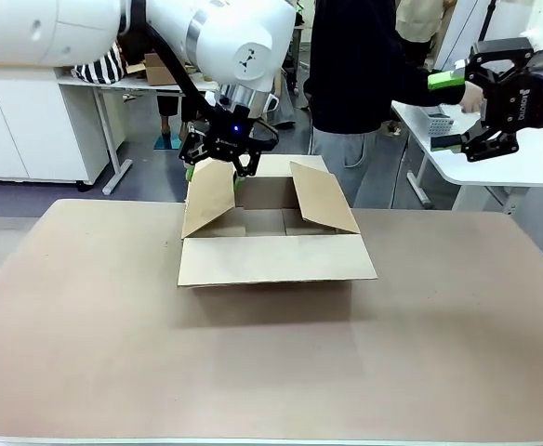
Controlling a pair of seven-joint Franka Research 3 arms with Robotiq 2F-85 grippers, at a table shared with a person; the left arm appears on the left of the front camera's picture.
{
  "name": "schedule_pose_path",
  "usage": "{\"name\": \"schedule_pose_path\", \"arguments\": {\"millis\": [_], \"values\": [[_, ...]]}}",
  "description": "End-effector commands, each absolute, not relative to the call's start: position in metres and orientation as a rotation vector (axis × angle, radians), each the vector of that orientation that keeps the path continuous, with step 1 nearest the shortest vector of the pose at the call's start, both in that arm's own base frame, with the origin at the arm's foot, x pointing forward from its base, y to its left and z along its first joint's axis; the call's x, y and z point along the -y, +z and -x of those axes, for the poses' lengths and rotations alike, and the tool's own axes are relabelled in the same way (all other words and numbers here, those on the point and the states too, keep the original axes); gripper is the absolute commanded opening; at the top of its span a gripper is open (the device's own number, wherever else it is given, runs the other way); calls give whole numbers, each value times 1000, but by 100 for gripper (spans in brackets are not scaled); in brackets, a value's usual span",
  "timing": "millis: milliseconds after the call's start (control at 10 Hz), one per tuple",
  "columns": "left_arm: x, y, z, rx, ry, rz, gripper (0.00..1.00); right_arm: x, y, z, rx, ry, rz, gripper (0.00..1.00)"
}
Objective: Pack the gift set into the box.
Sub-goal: Place both hands on the side flaps of the Package Box and spread them outward.
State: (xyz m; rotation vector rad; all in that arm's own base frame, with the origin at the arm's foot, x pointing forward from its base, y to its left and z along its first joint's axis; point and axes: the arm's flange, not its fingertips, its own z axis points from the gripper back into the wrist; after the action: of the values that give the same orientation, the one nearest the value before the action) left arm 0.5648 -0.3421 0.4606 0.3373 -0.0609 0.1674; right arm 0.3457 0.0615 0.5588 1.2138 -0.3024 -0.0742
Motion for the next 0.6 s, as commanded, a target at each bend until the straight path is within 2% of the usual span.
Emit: {"name": "schedule_pose_path", "arguments": {"millis": [0,500], "values": [[323,465,-541,104,175,-292,100,-64,557,-348,326,-54,-1241,100],[264,472,-532,95,324,-238,100,-64,557,-348,326,-54,-1241,100]]}}
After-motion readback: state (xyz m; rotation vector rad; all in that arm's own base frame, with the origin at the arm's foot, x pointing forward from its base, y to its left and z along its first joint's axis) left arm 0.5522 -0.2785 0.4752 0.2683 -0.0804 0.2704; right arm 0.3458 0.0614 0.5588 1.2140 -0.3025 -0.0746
